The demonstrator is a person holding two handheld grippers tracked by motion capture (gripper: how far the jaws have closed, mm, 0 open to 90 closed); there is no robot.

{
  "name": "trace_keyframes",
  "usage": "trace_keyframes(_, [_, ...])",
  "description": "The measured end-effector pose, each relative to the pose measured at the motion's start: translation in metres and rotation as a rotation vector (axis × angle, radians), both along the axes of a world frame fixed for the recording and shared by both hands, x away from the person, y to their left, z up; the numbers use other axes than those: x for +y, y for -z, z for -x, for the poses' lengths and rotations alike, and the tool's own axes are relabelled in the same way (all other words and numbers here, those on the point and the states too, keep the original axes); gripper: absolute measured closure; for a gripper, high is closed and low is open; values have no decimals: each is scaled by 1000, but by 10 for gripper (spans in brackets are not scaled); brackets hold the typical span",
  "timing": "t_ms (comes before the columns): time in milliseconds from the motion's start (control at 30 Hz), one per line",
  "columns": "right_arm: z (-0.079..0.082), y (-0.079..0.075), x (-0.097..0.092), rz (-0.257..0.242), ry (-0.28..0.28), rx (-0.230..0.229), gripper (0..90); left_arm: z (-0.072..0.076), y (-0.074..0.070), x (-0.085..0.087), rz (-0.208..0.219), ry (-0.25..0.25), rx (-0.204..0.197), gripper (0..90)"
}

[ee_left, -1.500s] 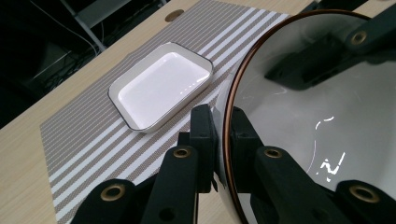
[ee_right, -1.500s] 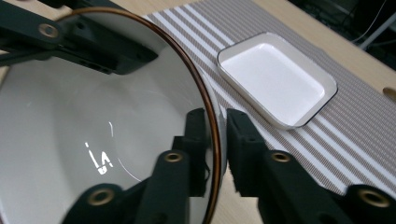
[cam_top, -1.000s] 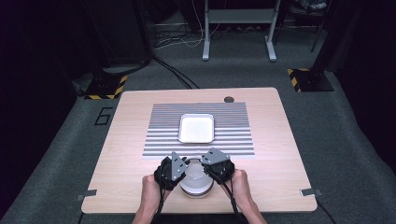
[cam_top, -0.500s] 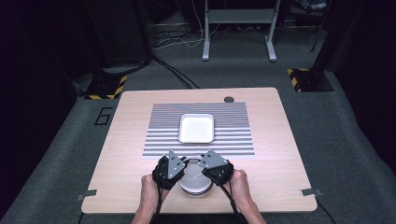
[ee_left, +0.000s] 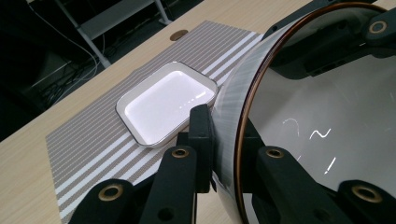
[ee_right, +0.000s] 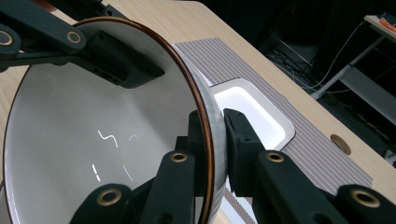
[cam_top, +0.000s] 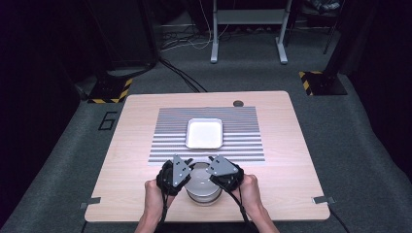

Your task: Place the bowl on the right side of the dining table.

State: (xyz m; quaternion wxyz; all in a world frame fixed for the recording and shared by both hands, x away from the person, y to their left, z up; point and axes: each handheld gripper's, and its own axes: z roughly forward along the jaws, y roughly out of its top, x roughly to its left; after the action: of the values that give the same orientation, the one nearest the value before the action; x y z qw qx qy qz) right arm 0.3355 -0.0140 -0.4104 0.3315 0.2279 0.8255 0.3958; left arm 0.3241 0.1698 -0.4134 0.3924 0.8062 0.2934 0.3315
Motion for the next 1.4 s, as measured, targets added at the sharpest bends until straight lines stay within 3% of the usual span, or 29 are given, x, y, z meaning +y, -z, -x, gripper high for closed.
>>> trace_keyframes(733, [-9, -14, 0, -10, 9, -45, 818, -9, -14, -1, -11, -5, -39, 824])
trace_keyframes(1400, [-20, -22, 1, -15, 9, -48, 818, -19, -23, -1, -14, -12, -57, 824])
